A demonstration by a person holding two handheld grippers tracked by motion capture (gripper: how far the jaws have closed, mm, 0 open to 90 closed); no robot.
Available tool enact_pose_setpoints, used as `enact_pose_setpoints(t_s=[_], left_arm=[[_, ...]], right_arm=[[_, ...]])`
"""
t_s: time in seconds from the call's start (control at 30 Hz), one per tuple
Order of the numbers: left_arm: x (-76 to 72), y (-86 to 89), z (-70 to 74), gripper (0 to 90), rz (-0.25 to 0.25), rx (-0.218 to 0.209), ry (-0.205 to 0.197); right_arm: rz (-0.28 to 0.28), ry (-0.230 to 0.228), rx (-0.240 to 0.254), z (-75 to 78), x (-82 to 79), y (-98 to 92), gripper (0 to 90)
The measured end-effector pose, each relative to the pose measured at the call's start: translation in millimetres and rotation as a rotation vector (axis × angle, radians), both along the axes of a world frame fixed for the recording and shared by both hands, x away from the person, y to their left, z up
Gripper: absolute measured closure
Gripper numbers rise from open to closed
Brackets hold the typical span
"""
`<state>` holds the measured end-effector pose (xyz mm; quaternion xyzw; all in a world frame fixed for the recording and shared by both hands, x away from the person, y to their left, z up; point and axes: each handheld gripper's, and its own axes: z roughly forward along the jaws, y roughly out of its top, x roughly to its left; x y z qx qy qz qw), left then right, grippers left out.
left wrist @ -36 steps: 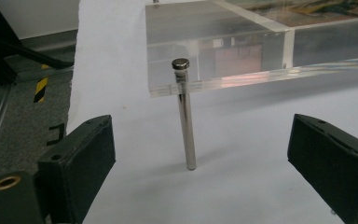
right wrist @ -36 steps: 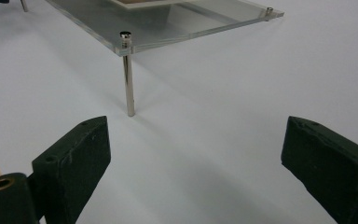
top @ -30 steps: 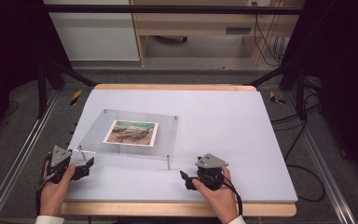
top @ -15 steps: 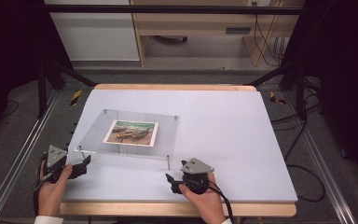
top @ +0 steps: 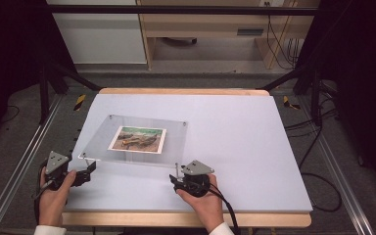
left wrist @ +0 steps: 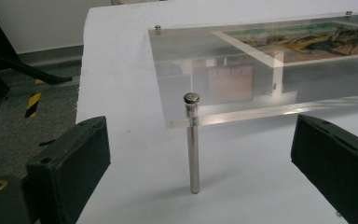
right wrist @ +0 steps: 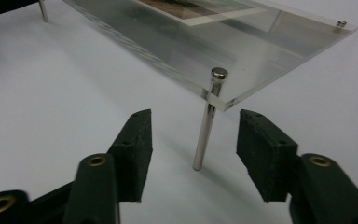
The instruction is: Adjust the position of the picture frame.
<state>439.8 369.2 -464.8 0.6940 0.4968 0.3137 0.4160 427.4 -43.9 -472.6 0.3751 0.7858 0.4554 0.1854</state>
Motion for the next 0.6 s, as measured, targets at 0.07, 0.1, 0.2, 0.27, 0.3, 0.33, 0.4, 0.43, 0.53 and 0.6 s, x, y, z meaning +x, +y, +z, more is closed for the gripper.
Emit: enact_pose_setpoints(t_s=[0.07,0.1,0.2,0.27,0.3,0.33,0.4,0.43,0.53,0.6], left_arm=[[-0.1,0.5,0.3,4.4,0.000,-0.007,0.006],[0.3,-0.1,0.2,4.6,-0.005,-0.024,0.009],[0.2,-0.5,0.7,4.8,-0.007,-0.023,0.010],[-0.5,-0.6,1.9,4.8,-0.005,-0.042,0.008],[-0.3,-0.7,1.8,4.8,-0.005,-0.045,0.011],[-0.1,-0.7,1.7,4.8,-0.005,-0.046,0.014],[-0.8,-0.9,2.1,4.8,-0.003,-0.053,0.016],[-0.8,-0.9,2.1,4.8,-0.003,-0.053,0.016],[-1.9,-0.8,3.2,5.0,-0.004,-0.054,0.015],[-2.4,-0.8,3.4,5.7,-0.003,-0.050,0.021]], right_arm=[[-0.009,0.011,-0.007,-1.0,3.2,1.3,54.4],[-0.010,0.011,-0.007,-1.5,4.4,2.1,57.7],[-0.013,0.014,-0.007,-3.1,7.8,1.9,63.4],[-0.019,0.016,0.004,-3.1,10.5,1.0,66.8],[-0.019,0.016,0.003,-3.2,12.7,0.9,68.3],[-0.020,0.018,0.002,-2.9,14.3,1.2,69.7],[-0.021,0.019,0.014,-3.1,16.9,1.2,72.5],[-0.019,0.023,0.023,-3.3,18.0,1.3,74.7],[-0.008,0.015,0.037,-3.7,19.9,1.4,77.4],[-0.011,0.017,0.067,-5.7,19.8,2.6,80.8]])
